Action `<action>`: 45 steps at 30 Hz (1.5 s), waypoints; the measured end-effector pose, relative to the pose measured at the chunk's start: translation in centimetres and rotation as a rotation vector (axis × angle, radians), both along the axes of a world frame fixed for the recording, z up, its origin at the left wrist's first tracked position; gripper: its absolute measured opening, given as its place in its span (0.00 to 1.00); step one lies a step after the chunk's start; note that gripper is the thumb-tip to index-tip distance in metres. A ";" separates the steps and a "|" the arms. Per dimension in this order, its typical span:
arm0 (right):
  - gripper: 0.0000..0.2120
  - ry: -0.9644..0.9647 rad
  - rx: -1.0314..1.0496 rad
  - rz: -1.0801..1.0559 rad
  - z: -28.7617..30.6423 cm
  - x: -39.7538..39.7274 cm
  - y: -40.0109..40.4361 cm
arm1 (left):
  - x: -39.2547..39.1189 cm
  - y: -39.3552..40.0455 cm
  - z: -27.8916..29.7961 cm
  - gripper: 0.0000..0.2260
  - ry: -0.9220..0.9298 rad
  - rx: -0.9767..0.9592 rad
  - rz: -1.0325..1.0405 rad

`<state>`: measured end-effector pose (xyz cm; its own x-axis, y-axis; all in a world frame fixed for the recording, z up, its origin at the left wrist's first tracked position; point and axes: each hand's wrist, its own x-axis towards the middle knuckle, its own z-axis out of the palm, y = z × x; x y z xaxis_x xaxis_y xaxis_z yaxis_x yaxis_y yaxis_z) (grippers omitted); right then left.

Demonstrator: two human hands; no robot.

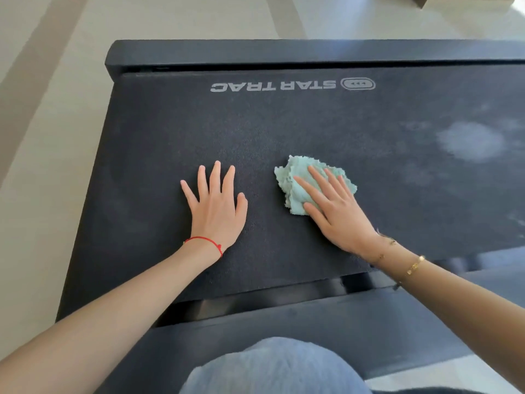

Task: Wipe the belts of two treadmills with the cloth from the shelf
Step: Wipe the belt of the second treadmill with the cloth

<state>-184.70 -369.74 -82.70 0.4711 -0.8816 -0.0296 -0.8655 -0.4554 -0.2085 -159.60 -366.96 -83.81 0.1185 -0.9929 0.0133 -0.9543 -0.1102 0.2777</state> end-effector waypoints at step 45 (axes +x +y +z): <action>0.24 -0.085 -0.009 0.327 -0.2 -7.1 -14.9 | -8.2 -7.2 -1.0 0.28 -0.119 -0.057 0.100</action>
<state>-191.84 -384.65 -82.94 0.7295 -0.6834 0.0285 -0.6530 -0.7082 -0.2685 -167.85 -374.11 -84.85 0.2114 -0.9733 0.0892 -0.9659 -0.1940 0.1715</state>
